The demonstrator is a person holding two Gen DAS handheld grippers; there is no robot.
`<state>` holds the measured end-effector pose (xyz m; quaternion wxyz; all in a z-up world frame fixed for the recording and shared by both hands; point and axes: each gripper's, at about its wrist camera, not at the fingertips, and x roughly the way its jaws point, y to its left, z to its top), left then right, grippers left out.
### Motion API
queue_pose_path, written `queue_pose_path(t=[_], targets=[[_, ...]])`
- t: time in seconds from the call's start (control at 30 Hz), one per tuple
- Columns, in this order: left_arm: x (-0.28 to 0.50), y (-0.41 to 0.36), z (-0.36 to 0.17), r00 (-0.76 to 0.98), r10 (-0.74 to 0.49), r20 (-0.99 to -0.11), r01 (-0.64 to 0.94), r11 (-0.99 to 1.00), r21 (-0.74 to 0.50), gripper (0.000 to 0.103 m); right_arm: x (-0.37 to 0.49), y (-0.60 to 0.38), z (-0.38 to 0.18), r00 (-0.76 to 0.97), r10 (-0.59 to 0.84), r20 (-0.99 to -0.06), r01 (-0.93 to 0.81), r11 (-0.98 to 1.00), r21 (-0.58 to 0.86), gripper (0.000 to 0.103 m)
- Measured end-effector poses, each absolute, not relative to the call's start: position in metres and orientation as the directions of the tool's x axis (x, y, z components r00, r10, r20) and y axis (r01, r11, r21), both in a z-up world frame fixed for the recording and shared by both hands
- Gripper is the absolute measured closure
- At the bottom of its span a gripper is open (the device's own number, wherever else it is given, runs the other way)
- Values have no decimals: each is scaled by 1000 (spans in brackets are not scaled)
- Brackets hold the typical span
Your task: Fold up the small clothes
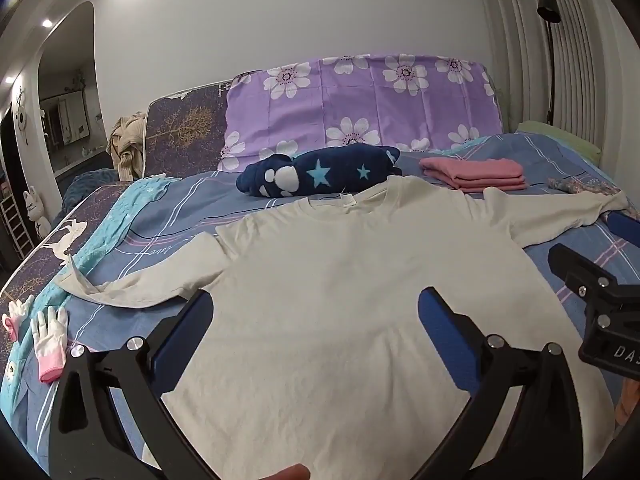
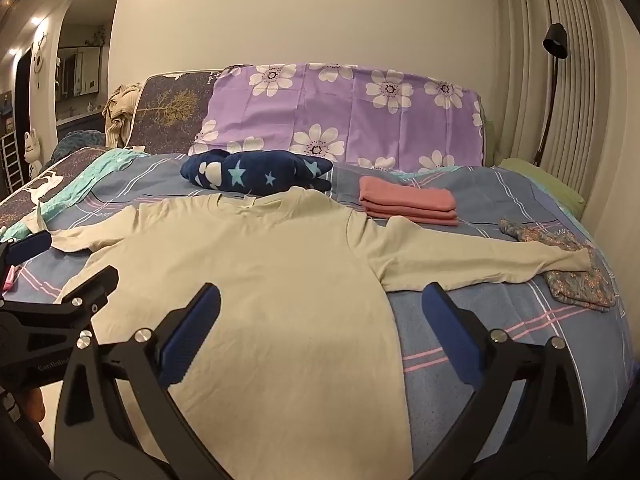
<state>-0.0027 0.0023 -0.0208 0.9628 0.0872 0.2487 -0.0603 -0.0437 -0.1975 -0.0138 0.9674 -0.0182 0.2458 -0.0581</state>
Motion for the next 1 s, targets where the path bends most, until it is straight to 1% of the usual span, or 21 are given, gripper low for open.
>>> queue_pose_path(t=[0.13,0.5,0.6,0.63,0.73,1.0], targets=[[-6,3,-8,873,-80,-481,167,976,139,1,-44,-196,-12,875,-118,-469,103,993,-57,2],[1,19,-6,863,-104,-494,127,992,12,1,-41,-195,-13,866,-121,-485,110,993,-52,2],[1,18,-9,865,-93,-492,121,992,26,1,-40,-197,-13,864,-117,-490,110,993,-44,2],[0,16,-9,869,-86,-488,125,991,49,1,-40,-197,-13,864,-116,-491,110,993,-42,2],[-2,13,-11,866,-95,-491,151,986,75,1,-40,-196,-14,862,-113,-494,107,993,-41,2],[-1,13,-16,837,-137,-529,198,978,60,1,-41,-194,-14,863,-98,-496,94,995,-34,2]])
